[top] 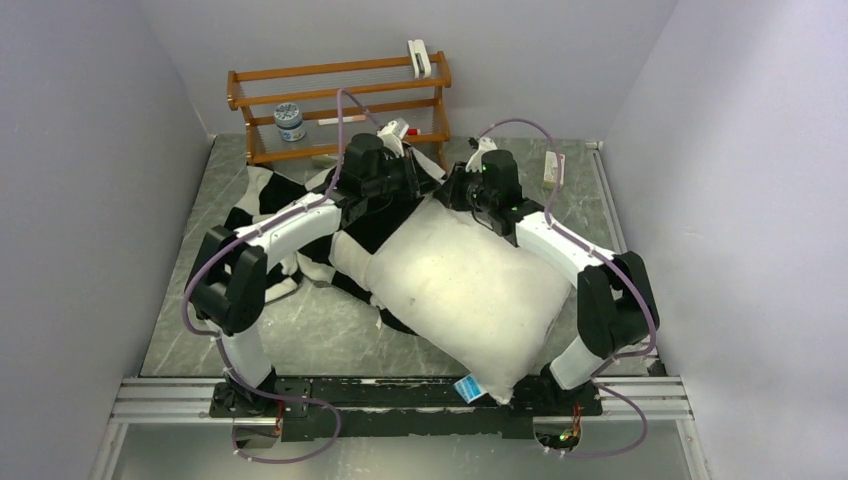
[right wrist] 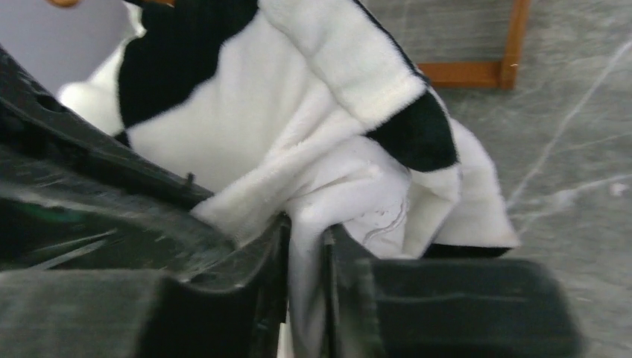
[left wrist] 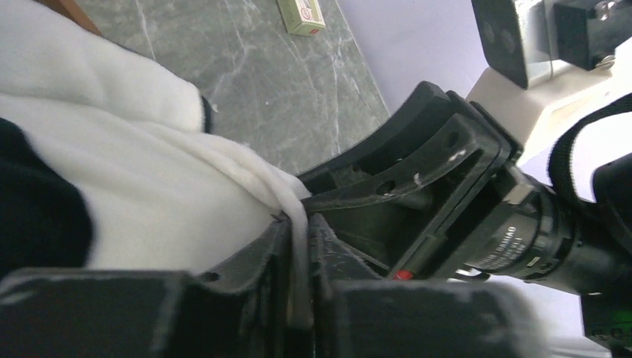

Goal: Put the pillow into the pillowcase

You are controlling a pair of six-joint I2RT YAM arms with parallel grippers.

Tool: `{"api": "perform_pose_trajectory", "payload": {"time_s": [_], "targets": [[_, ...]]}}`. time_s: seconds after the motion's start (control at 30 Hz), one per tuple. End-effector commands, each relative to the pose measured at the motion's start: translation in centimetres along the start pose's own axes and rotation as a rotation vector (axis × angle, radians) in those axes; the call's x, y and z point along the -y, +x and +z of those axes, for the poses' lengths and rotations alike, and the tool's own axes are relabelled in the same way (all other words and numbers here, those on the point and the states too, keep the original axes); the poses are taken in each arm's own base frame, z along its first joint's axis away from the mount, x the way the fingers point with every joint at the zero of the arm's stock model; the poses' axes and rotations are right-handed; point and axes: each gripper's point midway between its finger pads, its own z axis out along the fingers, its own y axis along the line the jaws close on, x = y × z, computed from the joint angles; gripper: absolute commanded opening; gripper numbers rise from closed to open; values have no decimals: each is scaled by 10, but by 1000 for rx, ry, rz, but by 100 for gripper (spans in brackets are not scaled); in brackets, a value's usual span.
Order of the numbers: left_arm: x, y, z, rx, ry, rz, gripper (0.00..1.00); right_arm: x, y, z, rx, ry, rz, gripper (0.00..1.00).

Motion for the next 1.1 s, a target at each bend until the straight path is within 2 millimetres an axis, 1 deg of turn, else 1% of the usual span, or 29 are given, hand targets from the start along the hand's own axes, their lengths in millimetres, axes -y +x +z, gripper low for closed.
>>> {"api": "perform_pose_trajectory", "payload": {"time_s": [0.0, 0.07, 0.13, 0.17, 0.2, 0.23, 0.3, 0.4, 0.43, 0.47, 0.5, 0.53, 0.57, 0.6, 0.63, 0.7, 0.77, 0.83, 0.9, 0.93, 0.97, 1.03, 1.07], "targets": [[52, -29, -10, 13, 113, 70, 29, -4, -43, -6, 56, -7, -106, 32], [50, -41, -23, 12, 43, 118, 44, -8, -43, -19, 28, -3, -114, 43], [48, -50, -40, 7, -38, 160, 51, -16, -39, -34, 3, -15, -125, 48], [43, -48, -50, -14, -88, 169, 53, -17, -38, -42, -5, -16, -130, 50], [41, -48, -60, -16, -123, 183, 54, -21, -37, -51, -7, -21, -132, 50], [38, -47, -70, -22, -160, 192, 55, -28, -41, -61, 5, -38, -131, 51], [30, -42, -92, -26, -229, 207, 55, -43, -41, -76, 12, -97, -89, 50], [15, -28, -123, -38, -320, 222, 53, -73, -40, -94, 16, -215, -6, 43], [6, -19, -132, -52, -354, 228, 52, -82, -38, -98, 22, -249, 24, 41], [2, -12, -139, -64, -370, 234, 52, -94, -34, -102, 21, -286, 51, 39], [-2, -6, -146, -72, -381, 240, 52, -101, -26, -104, 12, -306, 75, 39], [-5, 0, -151, -82, -389, 244, 54, -113, -21, -104, 15, -336, 61, 40], [-9, 7, -154, -91, -392, 248, 55, -119, -13, -103, 9, -338, 32, 44], [-12, 12, -157, -93, -395, 252, 57, -126, -4, -99, 1, -327, -21, 51], [-17, 18, -159, -97, -404, 253, 58, -127, 8, -95, -21, -298, -79, 54], [-27, 27, -162, -99, -421, 257, 59, -134, 26, -88, -54, -302, -244, 58], [-37, 35, -162, -106, -438, 258, 60, -129, 40, -80, -58, -270, -398, 61], [-48, 43, -160, -108, -464, 249, 61, -119, 50, -73, -51, -247, -512, 66], [-55, 48, -155, -103, -471, 236, 61, -107, 58, -64, -42, -214, -568, 68], [-60, 52, -152, -101, -473, 230, 61, -99, 68, -57, -51, -198, -581, 69], [-65, 56, -148, -103, -475, 222, 60, -91, 75, -50, -59, -175, -582, 68], [-74, 65, -142, -110, -480, 212, 56, -75, 91, -38, -82, -120, -543, 58], [-78, 69, -139, -117, -484, 207, 50, -66, 98, -33, -89, -89, -516, 52]]}}
